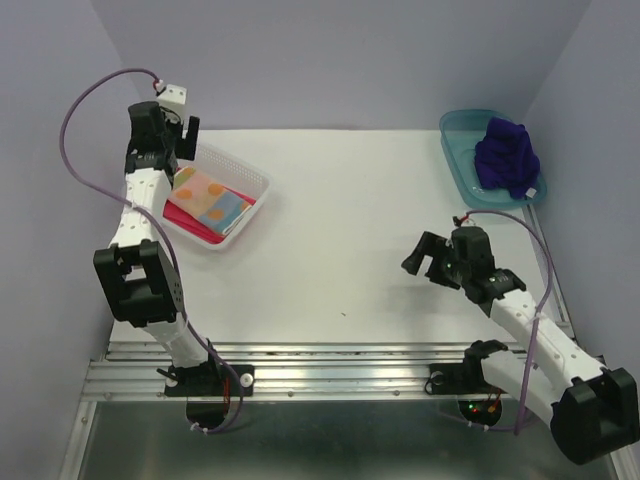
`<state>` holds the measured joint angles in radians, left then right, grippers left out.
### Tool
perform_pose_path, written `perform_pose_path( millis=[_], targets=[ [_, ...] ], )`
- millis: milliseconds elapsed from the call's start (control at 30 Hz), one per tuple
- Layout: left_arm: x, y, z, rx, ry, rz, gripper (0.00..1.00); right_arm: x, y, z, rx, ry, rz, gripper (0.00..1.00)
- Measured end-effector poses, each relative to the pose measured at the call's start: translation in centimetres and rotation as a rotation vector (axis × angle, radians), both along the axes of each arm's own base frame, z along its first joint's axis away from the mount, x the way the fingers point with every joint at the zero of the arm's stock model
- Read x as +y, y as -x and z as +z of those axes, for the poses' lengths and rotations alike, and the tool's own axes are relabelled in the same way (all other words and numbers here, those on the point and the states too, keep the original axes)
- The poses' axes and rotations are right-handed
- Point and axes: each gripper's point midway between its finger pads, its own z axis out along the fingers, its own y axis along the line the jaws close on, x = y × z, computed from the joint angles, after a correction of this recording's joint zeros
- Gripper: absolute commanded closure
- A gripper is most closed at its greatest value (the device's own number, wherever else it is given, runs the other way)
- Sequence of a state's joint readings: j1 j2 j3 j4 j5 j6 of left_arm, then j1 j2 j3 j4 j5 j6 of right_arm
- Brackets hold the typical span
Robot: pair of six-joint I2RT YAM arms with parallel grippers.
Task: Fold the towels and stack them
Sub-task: Grab crumpled towel
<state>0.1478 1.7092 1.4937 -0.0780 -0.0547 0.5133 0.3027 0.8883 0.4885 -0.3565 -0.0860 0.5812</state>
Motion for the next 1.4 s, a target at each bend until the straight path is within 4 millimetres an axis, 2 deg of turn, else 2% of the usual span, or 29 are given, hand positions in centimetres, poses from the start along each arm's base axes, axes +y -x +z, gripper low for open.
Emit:
perform_pose_path(
  millis=[67,133,167,233,267,300,333,367,400,467,500,533,600,700,733,800,900,967,1067,1167,1300,1400],
  targets=[
    [-1.3,-0.2,2.4,-0.072,0.108,-0.011,0.01,-0.3,-1.3,1.7,-0.031,0.011,-0.037,0.0],
    [-3.9,-0.3,7.2,-0.199,0.27,-0.065,0.01,-0.5,-3.4,4.3,-0.089,0.022,-0.075,0.0],
    [-4.3,0.0,9.0,-0.24,0.292,-0.074,0.01,-0.8,-4.9,5.9,-0.123,0.034,-0.109,0.0],
    [-7.3,1.5,13.9,-0.368,0.455,-0.123,0.01,-1.3,-7.8,9.1,-0.193,0.059,-0.177,0.0],
    [-9.4,2.7,16.5,-0.437,0.548,-0.148,0.01,-1.9,-9.4,10.6,-0.223,0.08,-0.229,0.0],
    [-11.1,3.7,17.6,-0.476,0.591,-0.17,0.01,-2.4,-10.9,12.1,-0.253,0.096,-0.27,0.0],
    [-13.5,4.9,18.5,-0.508,0.642,-0.186,0.01,-2.8,-12.6,13.7,-0.286,0.106,-0.309,0.0],
    [-17.5,6.7,18.6,-0.515,0.702,-0.238,0.01,-3.5,-14.0,14.9,-0.309,0.118,-0.346,0.0],
    [-20.8,8.0,18.4,-0.508,0.739,-0.292,0.01,-4.9,-16.4,16.8,-0.334,0.138,-0.399,0.0],
    [-27.8,11.1,15.4,-0.431,0.817,-0.419,0.01,-7.7,-20.2,19.0,-0.368,0.157,-0.483,0.0],
    [-30.0,12.1,12.9,-0.382,0.85,-0.445,0.01,-9.9,-21.9,19.6,-0.377,0.172,-0.534,0.0],
    [-31.1,12.7,9.6,-0.316,0.863,-0.436,0.01,-11.8,-23.3,20.1,-0.382,0.19,-0.575,0.0],
    [-31.7,13.1,3.8,-0.211,0.856,-0.37,0.01,-16.4,-25.5,19.7,-0.368,0.222,-0.658,0.0],
    [-32.8,13.9,-3.0,-0.073,0.822,-0.324,0.01,-22.4,-28.8,18.6,-0.332,0.267,-0.748,0.0],
    [-33.2,14.0,-4.6,-0.044,0.817,-0.321,0.01,-23.7,-29.5,18.6,-0.329,0.276,-0.766,0.0],
    [-34.0,14.3,-6.7,0.002,0.811,-0.323,0.01,-27.1,-32.6,17.3,-0.318,0.294,-0.81,0.0],
    [-35.0,14.3,-8.4,0.032,0.804,-0.327,0.01,-29.4,-35.8,14.0,-0.289,0.309,-0.833,0.0],
    [-35.3,14.0,-8.9,0.028,0.802,-0.326,0.01,-29.8,-37.5,11.0,-0.257,0.315,-0.829,0.0],
    [-35.4,13.7,-9.6,0.03,0.799,-0.32,0.01,-29.8,-38.8,6.7,-0.213,0.309,-0.842,0.0],
    [-35.0,13.8,-10.8,0.039,0.786,-0.301,0.01,-29.7,-39.4,3.2,-0.18,0.296,-0.872,0.0],
    [-34.0,14.2,-12.3,0.05,0.76,-0.26,0.01,-30.2,-39.9,0.0,-0.17,0.296,-0.932,0.0],
    [-33.5,14.5,-13.0,0.056,0.747,-0.236,0.01,-30.9,-40.4,-1.0,-0.189,0.303,-0.961,0.02]
  ],
)
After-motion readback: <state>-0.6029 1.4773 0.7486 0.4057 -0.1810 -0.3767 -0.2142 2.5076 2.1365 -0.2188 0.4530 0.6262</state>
